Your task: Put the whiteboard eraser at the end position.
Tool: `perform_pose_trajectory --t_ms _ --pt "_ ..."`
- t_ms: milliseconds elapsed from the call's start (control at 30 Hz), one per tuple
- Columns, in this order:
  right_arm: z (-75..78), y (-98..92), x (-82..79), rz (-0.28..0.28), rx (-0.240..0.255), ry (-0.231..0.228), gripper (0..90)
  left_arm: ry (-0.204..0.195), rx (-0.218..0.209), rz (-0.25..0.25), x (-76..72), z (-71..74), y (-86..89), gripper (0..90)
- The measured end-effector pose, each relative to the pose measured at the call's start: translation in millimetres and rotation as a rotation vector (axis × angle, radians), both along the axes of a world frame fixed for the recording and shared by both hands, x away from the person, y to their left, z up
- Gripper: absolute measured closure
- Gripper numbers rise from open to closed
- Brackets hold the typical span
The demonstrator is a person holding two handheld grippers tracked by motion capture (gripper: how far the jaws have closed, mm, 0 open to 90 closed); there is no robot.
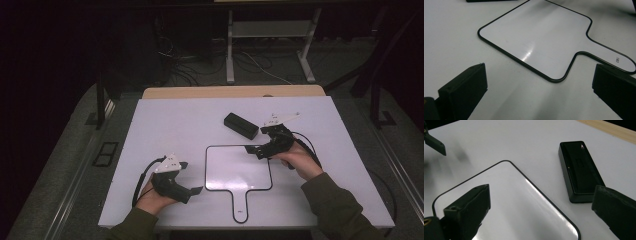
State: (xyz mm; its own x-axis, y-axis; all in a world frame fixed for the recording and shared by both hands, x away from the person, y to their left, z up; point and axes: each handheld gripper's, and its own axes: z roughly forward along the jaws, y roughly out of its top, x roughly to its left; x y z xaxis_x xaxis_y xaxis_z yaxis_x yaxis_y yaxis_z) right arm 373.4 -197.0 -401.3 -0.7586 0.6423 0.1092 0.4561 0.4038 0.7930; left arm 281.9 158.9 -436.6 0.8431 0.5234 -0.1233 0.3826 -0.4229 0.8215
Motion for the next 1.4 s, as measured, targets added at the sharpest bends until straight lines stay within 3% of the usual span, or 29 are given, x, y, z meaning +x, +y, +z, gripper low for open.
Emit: perform_pose_trajectory --t_ms 900,1400 --pt "-16.0 -41.9 -52.0 -0.070 0.065 -0.031 0.9 -0.012 -0.009 0.003 -2.0 2.7 1.8 0.0" --pt "-26.6 -67.8 -81.1 -0.095 0.094 -0.023 0.9 -0.011 -0.007 -0.002 -2.4 2.5 0.8 0.0"
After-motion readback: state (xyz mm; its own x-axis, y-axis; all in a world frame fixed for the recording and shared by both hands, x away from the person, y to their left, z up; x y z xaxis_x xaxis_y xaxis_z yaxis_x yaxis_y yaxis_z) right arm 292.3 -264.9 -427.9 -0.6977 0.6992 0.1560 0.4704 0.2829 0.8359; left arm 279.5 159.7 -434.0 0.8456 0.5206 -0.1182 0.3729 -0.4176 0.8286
